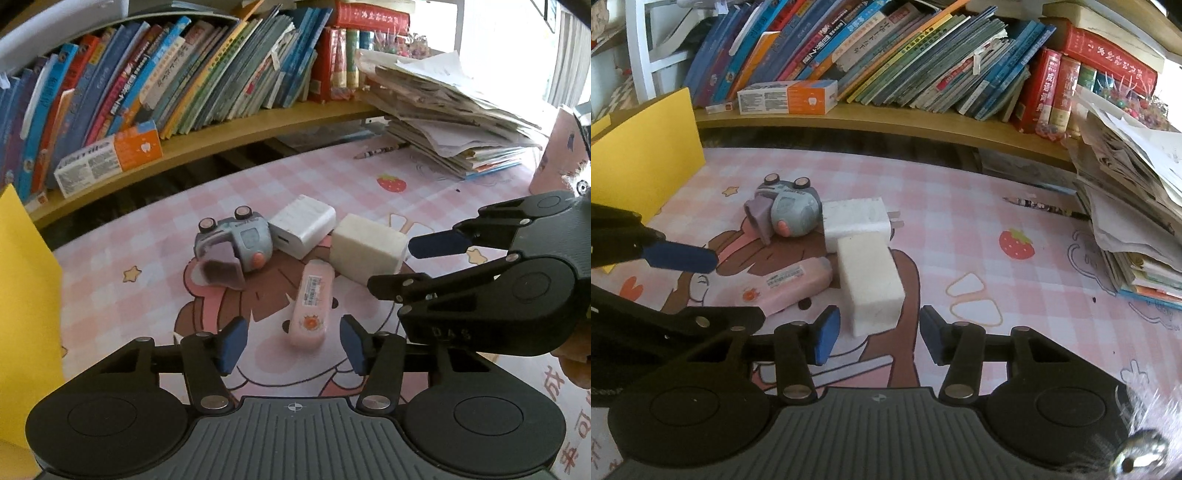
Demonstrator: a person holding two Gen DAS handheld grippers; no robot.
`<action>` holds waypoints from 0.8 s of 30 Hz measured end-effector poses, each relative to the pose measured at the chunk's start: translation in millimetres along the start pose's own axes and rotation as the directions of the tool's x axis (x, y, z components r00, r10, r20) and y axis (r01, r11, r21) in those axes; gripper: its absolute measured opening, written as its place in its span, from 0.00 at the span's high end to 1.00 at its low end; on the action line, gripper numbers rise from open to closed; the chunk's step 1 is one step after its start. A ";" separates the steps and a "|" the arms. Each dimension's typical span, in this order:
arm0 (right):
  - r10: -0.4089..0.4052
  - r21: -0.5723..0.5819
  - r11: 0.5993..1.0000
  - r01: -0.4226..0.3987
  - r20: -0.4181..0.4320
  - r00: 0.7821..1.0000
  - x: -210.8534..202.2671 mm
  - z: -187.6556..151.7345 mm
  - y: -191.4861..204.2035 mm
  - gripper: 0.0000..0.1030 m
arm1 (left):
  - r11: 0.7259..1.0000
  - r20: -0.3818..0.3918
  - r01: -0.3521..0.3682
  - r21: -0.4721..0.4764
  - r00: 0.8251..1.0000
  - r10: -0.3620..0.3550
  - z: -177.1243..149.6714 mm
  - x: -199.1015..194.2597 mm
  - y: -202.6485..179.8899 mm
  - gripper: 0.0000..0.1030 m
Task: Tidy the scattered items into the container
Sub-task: 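Close left gripper on pink case while right gripper grasps the sponge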
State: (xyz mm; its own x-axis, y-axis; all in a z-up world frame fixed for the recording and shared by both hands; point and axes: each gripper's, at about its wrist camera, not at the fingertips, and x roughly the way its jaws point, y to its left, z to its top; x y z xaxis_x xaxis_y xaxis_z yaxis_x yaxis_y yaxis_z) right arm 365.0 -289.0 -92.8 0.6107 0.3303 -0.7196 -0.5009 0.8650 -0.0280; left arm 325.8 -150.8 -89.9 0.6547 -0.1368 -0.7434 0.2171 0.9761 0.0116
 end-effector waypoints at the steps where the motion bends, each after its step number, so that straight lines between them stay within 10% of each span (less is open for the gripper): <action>1: 0.002 0.000 1.000 -0.002 0.000 1.000 1.1 0.5 -0.8 0.55 | 1.000 -0.001 0.001 -0.002 1.000 -0.001 0.6 2.3 0.2 0.48; 24: 0.114 -0.011 0.993 -0.114 0.006 0.994 14.8 6.4 -13.1 0.75 | 0.999 -0.026 0.049 0.016 0.998 -0.049 9.5 22.5 -0.7 0.77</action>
